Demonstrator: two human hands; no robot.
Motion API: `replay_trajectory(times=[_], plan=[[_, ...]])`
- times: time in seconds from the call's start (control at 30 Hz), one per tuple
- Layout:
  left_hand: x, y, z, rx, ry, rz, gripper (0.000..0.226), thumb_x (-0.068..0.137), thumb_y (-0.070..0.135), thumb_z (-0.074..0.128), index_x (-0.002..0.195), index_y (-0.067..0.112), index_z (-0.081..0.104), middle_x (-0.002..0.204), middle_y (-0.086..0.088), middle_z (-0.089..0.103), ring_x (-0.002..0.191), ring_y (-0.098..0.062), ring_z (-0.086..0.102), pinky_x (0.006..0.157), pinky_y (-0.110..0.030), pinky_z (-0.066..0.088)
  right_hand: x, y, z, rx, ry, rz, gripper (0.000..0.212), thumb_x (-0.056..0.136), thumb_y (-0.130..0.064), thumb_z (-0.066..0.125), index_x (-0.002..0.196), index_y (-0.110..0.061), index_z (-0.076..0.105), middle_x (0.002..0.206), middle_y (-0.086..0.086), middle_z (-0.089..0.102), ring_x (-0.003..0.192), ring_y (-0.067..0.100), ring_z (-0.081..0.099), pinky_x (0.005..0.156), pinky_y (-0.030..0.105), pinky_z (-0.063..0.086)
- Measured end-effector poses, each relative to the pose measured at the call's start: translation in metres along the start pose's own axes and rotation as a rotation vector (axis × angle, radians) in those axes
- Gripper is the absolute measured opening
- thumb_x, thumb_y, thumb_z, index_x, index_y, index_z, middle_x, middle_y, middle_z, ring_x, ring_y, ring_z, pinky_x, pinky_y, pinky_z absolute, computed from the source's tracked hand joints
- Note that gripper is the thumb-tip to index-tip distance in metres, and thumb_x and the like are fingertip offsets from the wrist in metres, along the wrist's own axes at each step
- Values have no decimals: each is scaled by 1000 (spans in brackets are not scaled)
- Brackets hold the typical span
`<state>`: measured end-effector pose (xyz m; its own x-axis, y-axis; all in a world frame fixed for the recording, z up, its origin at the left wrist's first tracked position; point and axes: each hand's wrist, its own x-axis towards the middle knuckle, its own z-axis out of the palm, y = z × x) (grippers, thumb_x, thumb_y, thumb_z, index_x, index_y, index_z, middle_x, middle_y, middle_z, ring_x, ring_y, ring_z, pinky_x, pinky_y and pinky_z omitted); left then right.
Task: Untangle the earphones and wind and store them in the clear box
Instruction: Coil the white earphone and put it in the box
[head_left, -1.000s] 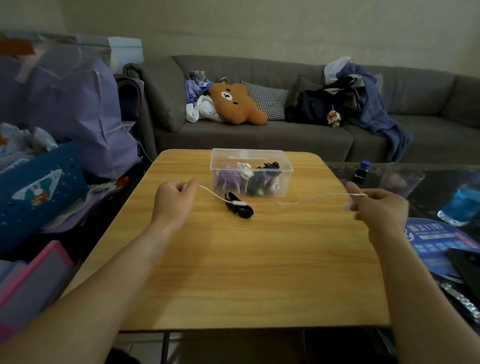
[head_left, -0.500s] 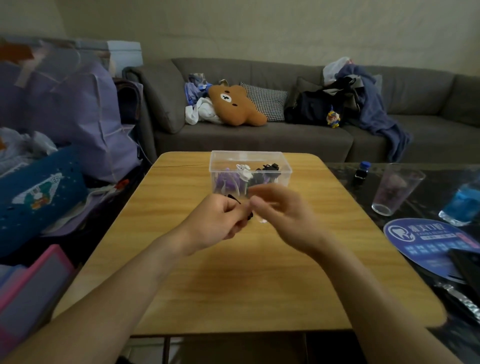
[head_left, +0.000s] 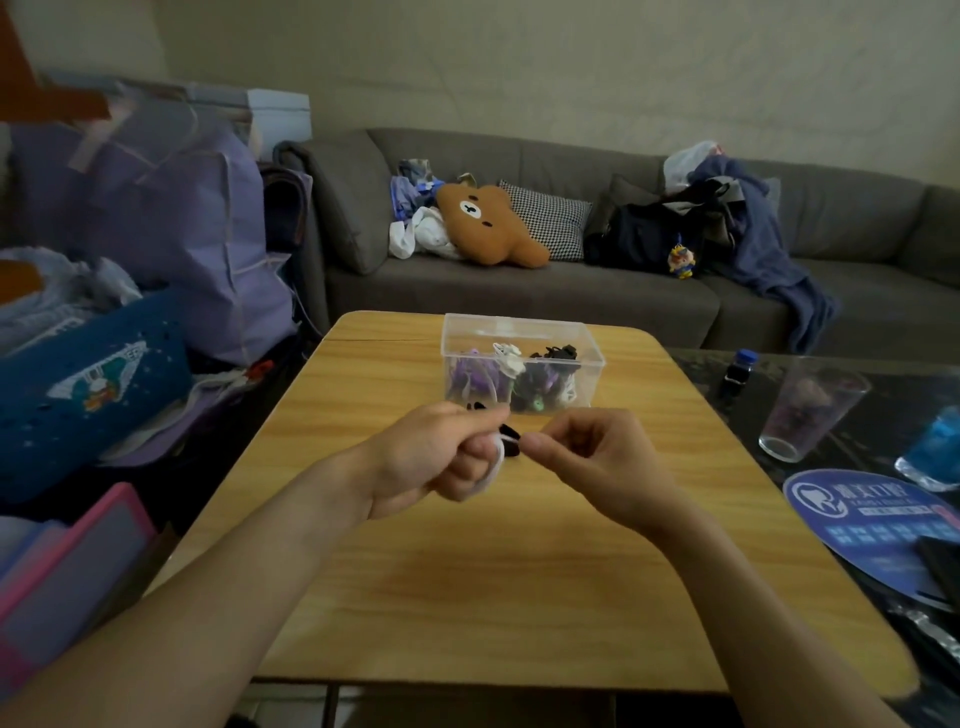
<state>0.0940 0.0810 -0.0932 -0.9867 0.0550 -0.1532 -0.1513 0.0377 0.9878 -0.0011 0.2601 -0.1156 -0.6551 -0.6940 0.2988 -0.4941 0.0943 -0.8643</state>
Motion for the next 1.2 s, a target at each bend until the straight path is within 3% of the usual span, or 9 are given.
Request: replay_trajectory(times=[0.1,0.2,0.33,0.47,0.63,0.7,0.8,1.0,1.2], plan=[[3,1,-5,-331,126,76,48,105,31,38,59,18,42,55,4,24,52,-13,15,61,-32,10,-1,0,0,8,133,-25,27,85,-39,67,80,-13,71,56,-3,55,50,10,43,47,20,36],[1,5,-8,-628,60,154,35,102,31,38,87,9,60,68,-2,46,58,-14,39,60,-30,25,0,-2,2,-8,202,-44,25,92,-35,62,87,-12,72,57,-3,55,49,5,44,47,16,37],[-2,6,-16,-847,41,217,64,88,44,47,131,-3,52,109,-12,65,99,-26,63,79,-31,39,-1,-8,13,-173,-80,36,21,100,-32,56,98,-18,72,67,1,67,50,3,48,51,17,39],[3,4,-17,-763,122,232,72,83,46,49,136,-3,48,133,-19,62,127,-31,57,120,-42,25,-3,-15,37,-306,-213,29,21,103,-34,51,114,-22,65,62,3,61,50,8,48,53,25,41],[4,-6,-3,173,228,223,49,83,47,51,120,16,61,120,-4,66,111,-12,60,101,-24,42,-2,-18,49,-420,-157,-20,12,100,-31,59,104,-22,65,55,-5,46,50,10,42,52,25,30],[6,-14,-3,336,177,165,50,85,53,51,116,16,61,115,-8,66,108,-20,61,98,-35,47,1,-17,44,-430,-113,-10,21,97,-30,62,79,-20,65,52,-5,45,48,10,41,49,24,29],[5,-18,-6,543,152,123,37,99,51,47,97,18,64,87,0,66,82,-15,62,89,-46,50,4,-17,34,-409,-51,33,22,91,-28,70,72,-19,74,50,-9,53,46,6,44,47,17,31],[0,-15,-19,679,233,169,45,100,52,46,76,18,65,67,-4,54,61,-20,49,62,-39,42,7,-14,15,-244,42,89,36,70,-56,75,72,-20,73,59,-3,63,50,3,47,50,19,40],[-5,-7,-34,376,205,157,49,105,29,42,58,17,41,55,-1,35,53,-14,31,56,-27,30,6,-10,0,-86,48,192,27,83,-41,71,85,-14,73,64,0,68,53,9,58,56,21,49]])
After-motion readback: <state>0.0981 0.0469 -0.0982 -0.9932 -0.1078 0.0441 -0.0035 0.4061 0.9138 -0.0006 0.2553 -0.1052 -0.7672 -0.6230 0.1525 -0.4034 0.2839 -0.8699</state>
